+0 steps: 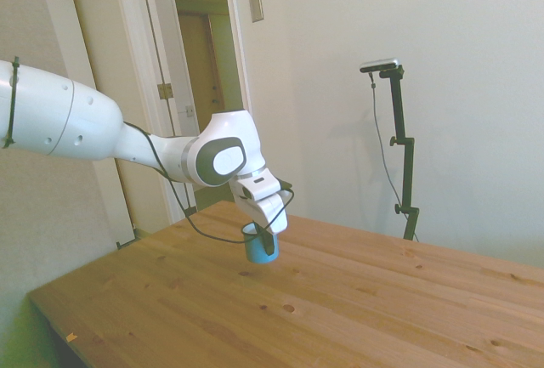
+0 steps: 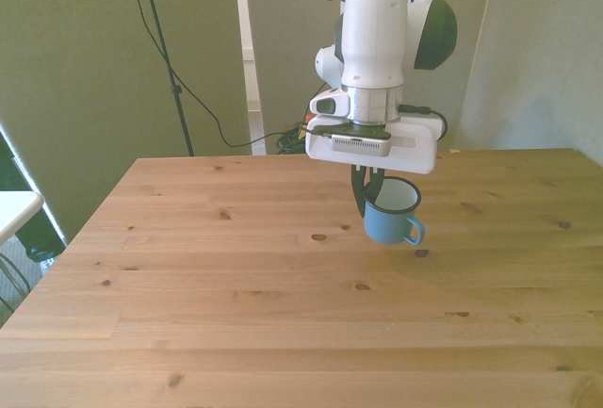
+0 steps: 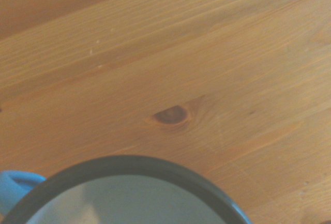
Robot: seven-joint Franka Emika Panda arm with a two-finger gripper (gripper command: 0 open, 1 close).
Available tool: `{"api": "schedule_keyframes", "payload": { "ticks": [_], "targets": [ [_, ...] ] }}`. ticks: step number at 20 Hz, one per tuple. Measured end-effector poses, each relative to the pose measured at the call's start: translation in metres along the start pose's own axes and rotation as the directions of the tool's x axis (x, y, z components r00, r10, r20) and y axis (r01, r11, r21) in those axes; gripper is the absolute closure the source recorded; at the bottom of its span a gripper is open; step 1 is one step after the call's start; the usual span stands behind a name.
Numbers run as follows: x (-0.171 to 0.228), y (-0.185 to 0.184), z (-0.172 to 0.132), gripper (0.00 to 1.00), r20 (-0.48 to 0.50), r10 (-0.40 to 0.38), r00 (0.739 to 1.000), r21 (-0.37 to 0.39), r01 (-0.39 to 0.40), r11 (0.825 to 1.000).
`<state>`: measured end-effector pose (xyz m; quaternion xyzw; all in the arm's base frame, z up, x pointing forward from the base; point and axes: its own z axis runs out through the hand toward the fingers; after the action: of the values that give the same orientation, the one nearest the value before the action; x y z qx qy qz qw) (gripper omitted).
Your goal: Flip the mug upright
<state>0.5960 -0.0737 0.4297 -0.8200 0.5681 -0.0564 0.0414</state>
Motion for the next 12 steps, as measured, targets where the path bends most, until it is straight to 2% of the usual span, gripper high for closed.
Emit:
{"api": "schedule_keyframes", "payload": {
  "ticks": [5, 12],
  "targets": [
    [0.0, -0.005, 0.018, 1.0, 0.056, 0.019, 0.998, 0.002, -0.019, 1.0],
    [-0.016, -0.015, 0.038, 1.0, 0.066, 0.059, 0.996, -0.025, -0.058, 0.998]
  ]
}}
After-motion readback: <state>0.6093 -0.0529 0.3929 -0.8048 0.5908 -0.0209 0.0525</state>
